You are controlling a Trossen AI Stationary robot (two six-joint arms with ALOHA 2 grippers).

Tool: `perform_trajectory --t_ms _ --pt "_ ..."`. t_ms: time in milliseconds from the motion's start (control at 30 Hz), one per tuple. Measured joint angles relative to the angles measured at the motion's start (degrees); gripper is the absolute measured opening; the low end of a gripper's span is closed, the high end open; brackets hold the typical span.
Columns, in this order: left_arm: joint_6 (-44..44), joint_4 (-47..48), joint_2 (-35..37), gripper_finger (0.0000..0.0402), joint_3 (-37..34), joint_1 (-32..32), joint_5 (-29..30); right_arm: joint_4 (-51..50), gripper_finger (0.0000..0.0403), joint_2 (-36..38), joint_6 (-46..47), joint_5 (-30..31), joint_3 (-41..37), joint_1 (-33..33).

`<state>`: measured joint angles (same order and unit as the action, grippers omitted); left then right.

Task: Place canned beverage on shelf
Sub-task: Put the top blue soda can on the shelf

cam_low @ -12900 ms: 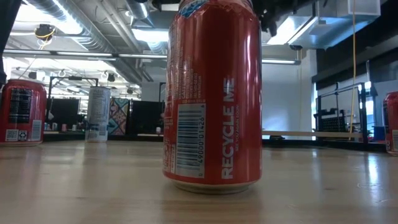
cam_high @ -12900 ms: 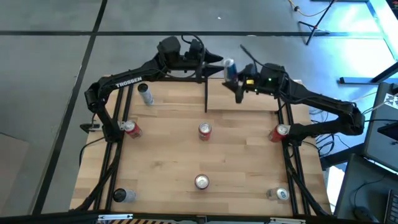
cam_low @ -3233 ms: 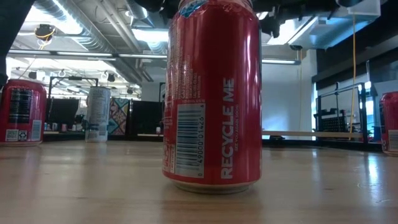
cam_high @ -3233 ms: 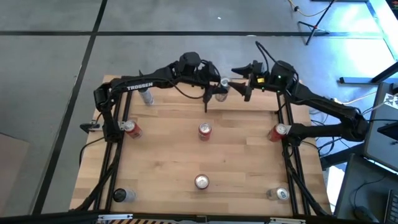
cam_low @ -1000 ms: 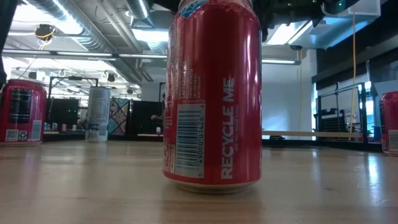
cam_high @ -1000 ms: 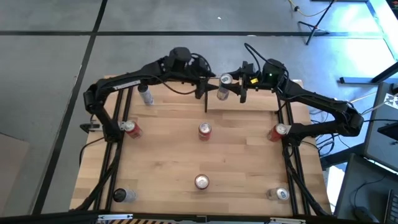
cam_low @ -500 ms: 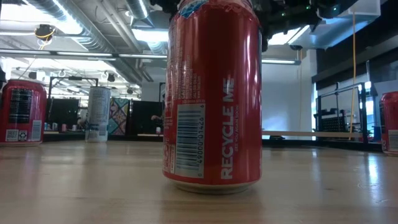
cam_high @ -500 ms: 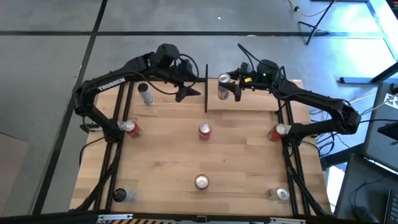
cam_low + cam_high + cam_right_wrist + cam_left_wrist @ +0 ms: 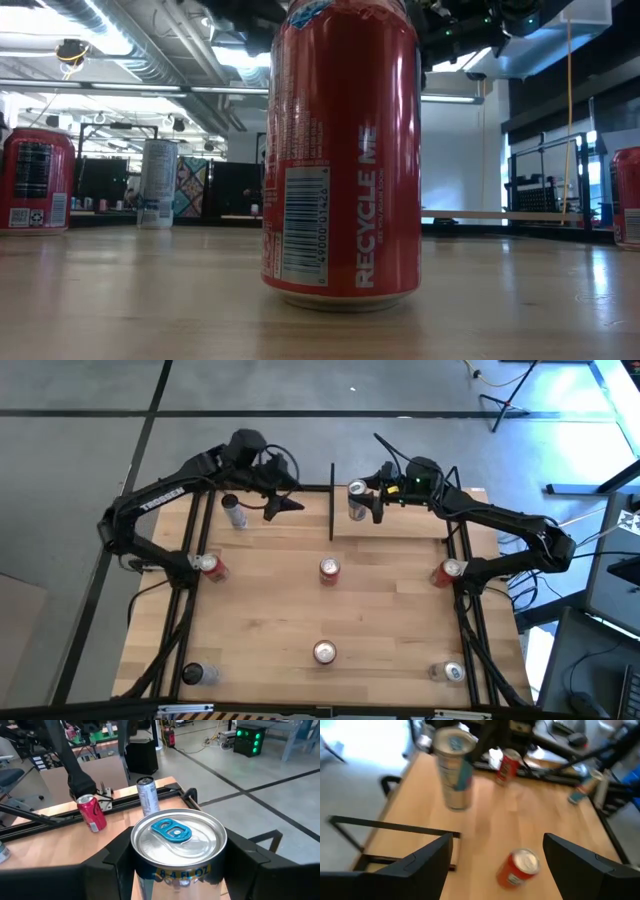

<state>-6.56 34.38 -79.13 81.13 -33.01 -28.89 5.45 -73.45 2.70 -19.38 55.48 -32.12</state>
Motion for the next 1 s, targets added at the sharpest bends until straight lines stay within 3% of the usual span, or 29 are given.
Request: perform_trajectory --t_ms 167,300,767,1000 --pt "5.1 -12.5 7.6 0.0299 -10.5 -0.4 4.6 -1.3 0.0208 -1.8 -0.7 -1.0 0.0 -0.9" --pt "7.4 -15.5 10.9 0.0299 -15.3 -0.2 10.0 -0.6 0.0209 -4.1 -2.9 -2.3 0.0 -1.0" --pt "7.6 -15.7 11.0 0.0299 -16.4 0.4 11.4 4.6 0.0209 -12.1 -8.2 -5.5 0.0 -1.6" --pt "7.6 -15.7 11.0 0.0299 -16.4 1.2 11.0 5.4 0.0209 -15.3 -9.1 -9.7 -0.1 -6.6"
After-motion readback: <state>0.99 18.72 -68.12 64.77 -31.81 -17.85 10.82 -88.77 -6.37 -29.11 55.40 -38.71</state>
